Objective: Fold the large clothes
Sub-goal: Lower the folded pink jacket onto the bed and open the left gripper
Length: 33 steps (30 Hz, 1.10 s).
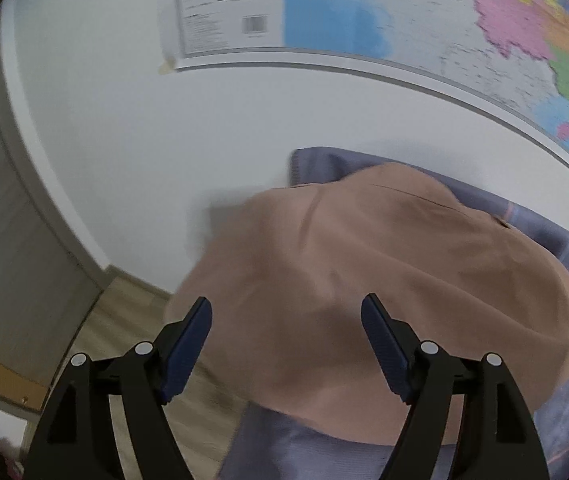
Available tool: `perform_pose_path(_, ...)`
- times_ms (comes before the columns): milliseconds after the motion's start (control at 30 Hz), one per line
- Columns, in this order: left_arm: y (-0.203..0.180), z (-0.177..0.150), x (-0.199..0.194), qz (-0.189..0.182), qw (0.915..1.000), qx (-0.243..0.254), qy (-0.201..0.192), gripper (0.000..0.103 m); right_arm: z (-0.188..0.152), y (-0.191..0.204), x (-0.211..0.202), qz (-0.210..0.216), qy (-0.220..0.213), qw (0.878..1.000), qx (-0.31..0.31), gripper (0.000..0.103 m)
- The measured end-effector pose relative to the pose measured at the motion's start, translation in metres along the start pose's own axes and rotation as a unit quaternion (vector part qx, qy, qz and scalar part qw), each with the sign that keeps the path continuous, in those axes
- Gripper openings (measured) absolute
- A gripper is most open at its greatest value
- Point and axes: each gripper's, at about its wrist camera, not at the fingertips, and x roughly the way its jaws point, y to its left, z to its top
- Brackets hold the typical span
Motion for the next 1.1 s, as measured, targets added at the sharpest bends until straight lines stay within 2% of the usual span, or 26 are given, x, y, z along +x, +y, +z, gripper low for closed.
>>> perform_pose_path(67, -0.011, -0.001, 0.003, -0.009, 0.9999, 0.012, -0.001, 0.074, 0.021, 0.018, -0.002, -0.021, -0.023, 0.999, -0.032, 0.049)
perform_pose_path(133, -0.025, -0.002, 0.006, -0.022, 0.9995, 0.023, -0.003, 0.074, 0.04, 0.038, 0.014, -0.027, -0.03, 0.997, -0.063, 0.049)
perform_pose_path(267, -0.048, -0.008, 0.014, -0.025, 0.999, 0.037, 0.001, 0.074, 0.062, 0.054, 0.068, -0.059, -0.01, 0.994, -0.095, 0.047)
perform_pose_path(400, -0.063, -0.014, 0.018, -0.022, 0.9989, 0.042, 0.0, 0.074, 0.06, 0.028, 0.111, -0.067, 0.031, 0.996, -0.052, 0.045)
perform_pose_path(467, -0.068, -0.017, 0.016, -0.019, 0.9986, 0.05, -0.003, 0.074, 0.055, 0.02, 0.114, -0.068, 0.035, 0.996, -0.049, 0.049)
perform_pose_path(667, -0.079, -0.018, 0.015, -0.012, 0.9973, 0.071, -0.016, 0.074, 0.057, 0.008, 0.117, -0.068, 0.051, 0.996, -0.035, 0.05)
perform_pose_path(733, -0.08, -0.017, 0.016, -0.011, 0.997, 0.074, -0.017, 0.075, 0.064, 0.016, 0.116, -0.07, 0.048, 0.996, -0.041, 0.047)
perform_pose_path(900, -0.079, -0.007, 0.019, 0.01, 0.9965, 0.079, -0.024, 0.075, 0.093, 0.052, 0.103, -0.052, -0.006, 0.995, -0.083, 0.046)
perform_pose_path(967, -0.076, 0.005, 0.025, 0.022, 0.9967, 0.074, -0.025, 0.075, 0.105, 0.068, 0.113, -0.051, -0.009, 0.994, -0.101, 0.046)
perform_pose_path(1100, -0.067, 0.029, 0.044, 0.037, 0.9976, 0.056, -0.017, 0.075, 0.128, 0.088, 0.16, -0.039, 0.015, 0.994, -0.103, 0.044)
